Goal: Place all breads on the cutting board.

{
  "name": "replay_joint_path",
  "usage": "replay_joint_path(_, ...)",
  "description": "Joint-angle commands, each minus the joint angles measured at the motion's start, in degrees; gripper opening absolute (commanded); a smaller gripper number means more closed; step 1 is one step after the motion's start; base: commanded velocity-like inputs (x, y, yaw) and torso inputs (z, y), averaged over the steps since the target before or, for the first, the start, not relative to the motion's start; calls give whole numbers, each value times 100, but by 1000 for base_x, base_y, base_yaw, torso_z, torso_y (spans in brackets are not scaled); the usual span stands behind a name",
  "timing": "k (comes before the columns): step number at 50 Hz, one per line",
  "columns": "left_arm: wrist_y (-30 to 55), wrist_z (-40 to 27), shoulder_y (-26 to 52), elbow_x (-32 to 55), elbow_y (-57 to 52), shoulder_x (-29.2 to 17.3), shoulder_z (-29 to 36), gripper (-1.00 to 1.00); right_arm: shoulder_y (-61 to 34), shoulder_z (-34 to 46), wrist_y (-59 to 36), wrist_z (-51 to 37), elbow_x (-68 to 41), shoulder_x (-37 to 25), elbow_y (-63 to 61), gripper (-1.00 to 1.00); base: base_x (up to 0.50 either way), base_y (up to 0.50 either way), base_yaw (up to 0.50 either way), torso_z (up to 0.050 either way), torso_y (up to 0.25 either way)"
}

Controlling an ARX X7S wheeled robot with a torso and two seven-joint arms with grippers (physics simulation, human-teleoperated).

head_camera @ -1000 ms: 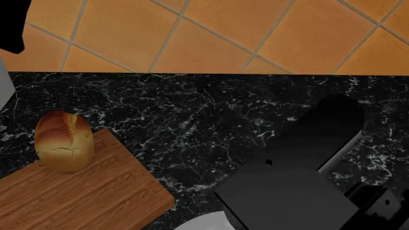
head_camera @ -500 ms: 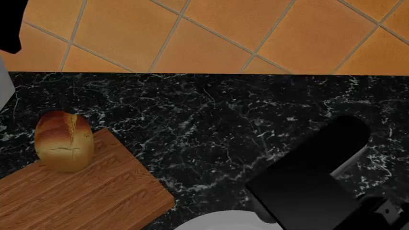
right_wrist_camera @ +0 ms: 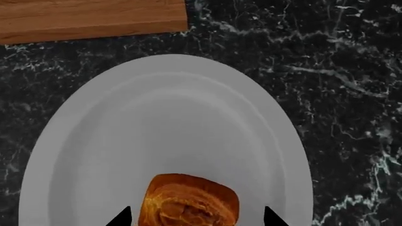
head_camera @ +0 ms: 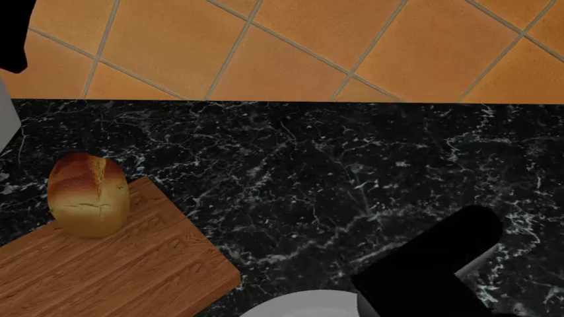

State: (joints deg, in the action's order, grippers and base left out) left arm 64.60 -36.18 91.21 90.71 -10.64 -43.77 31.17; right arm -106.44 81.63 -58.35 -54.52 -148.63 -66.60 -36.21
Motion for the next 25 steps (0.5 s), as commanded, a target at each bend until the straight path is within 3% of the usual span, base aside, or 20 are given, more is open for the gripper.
replay_joint_path(1,-52,41,-30,-116,-79,91,-100,100,415,-86,18,292,577,82,-36,100,0,0,0,0,0)
replay_joint_path(25,-83,81,17,-115,-59,80,-78,100,812,40,183,392,725,-27,-181,100,0,0,0,0,0)
